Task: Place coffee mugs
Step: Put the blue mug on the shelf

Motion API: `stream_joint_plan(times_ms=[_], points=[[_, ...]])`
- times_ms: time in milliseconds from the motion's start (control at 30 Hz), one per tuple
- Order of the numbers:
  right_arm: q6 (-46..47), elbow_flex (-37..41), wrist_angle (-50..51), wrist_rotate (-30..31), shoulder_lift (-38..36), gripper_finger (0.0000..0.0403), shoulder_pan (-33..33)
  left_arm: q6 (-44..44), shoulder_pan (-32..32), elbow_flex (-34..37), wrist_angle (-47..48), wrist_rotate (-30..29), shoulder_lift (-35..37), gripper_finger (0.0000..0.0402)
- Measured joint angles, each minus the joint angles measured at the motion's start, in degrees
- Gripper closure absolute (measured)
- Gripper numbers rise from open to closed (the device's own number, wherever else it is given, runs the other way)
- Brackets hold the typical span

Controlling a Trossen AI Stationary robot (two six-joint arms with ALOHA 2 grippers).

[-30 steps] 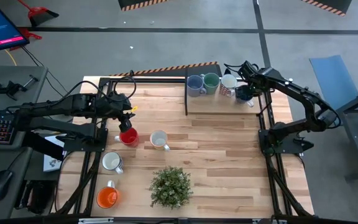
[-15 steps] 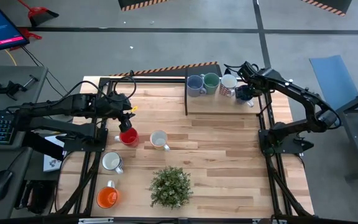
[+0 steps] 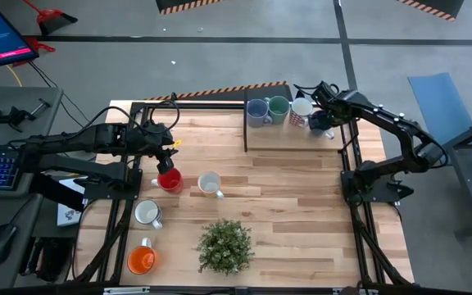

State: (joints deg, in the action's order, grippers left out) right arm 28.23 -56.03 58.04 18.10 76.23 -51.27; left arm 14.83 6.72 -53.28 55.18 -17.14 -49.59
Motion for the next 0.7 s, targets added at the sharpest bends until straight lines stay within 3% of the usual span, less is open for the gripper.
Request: stream_joint_plan(times_ms=[267,500,700], points=[[-0.1,-0.02,-2.42,1.52,-0.09,0.0303,-0.09,0.0,-0.02,0.0,0.0,-0.01,0.0,0.0254],[-1.15,-0.75,-2.26,2.23,-0.66,0.0297,-0.07,0.0,0.0,0.0,0.0,-0.01,-0.01,0.0254],[-1.6,-5.85,-0.26,2.8,-3.29,0.0297,0.0,0.0,-0.02,0.0,0.0,0.0,0.0,0.0254]])
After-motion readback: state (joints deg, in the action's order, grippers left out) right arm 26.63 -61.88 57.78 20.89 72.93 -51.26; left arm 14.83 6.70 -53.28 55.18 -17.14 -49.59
